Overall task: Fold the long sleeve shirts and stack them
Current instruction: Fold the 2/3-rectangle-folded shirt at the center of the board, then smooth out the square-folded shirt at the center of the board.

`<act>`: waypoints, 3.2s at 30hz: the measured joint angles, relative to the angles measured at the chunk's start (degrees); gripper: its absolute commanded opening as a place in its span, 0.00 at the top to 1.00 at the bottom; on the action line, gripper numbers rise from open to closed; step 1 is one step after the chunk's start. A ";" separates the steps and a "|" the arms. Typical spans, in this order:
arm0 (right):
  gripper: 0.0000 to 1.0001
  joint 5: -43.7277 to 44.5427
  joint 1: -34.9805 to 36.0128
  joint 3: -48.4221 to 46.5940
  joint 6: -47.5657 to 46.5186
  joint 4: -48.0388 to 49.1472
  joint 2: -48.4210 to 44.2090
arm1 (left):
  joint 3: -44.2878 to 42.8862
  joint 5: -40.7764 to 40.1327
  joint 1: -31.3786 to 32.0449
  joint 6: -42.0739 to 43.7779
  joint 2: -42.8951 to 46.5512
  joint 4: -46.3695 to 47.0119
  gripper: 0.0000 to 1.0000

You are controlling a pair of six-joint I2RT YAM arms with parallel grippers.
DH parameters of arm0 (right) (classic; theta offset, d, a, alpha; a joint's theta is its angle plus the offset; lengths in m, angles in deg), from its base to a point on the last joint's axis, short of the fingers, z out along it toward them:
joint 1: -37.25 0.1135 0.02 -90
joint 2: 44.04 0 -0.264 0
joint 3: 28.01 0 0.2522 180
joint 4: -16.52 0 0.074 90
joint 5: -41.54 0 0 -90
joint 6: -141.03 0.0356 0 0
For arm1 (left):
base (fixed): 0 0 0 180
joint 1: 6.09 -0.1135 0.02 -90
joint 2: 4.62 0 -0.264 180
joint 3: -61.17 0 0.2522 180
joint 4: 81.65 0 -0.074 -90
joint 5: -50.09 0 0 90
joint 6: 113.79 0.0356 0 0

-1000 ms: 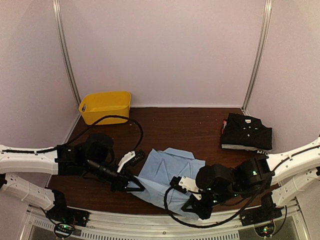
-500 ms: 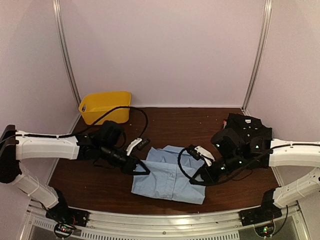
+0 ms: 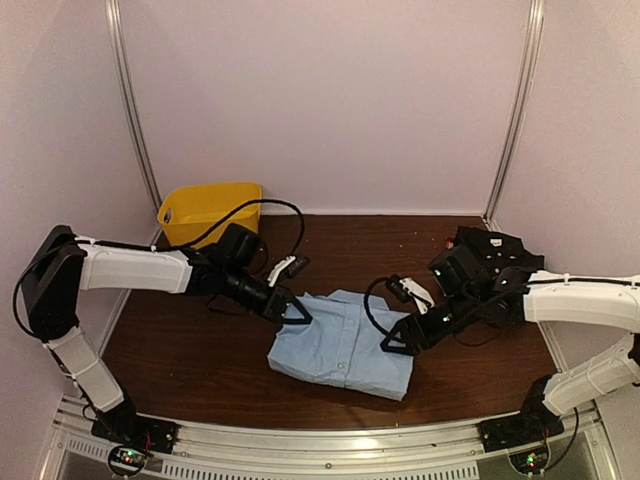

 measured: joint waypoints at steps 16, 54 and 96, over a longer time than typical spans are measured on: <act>0.68 -2.56 -5.22 6.03 3.10 15.85 4.26 | -4.13 2.43 -4.39 -1.01 -6.80 5.44 1.00; 0.48 12.13 -14.88 5.60 4.39 16.74 9.11 | -22.45 -26.73 -6.93 3.32 -26.05 -4.11 0.48; 0.21 16.50 1.29 4.83 6.88 20.90 13.70 | 13.20 -32.24 10.27 0.85 -9.16 30.27 0.42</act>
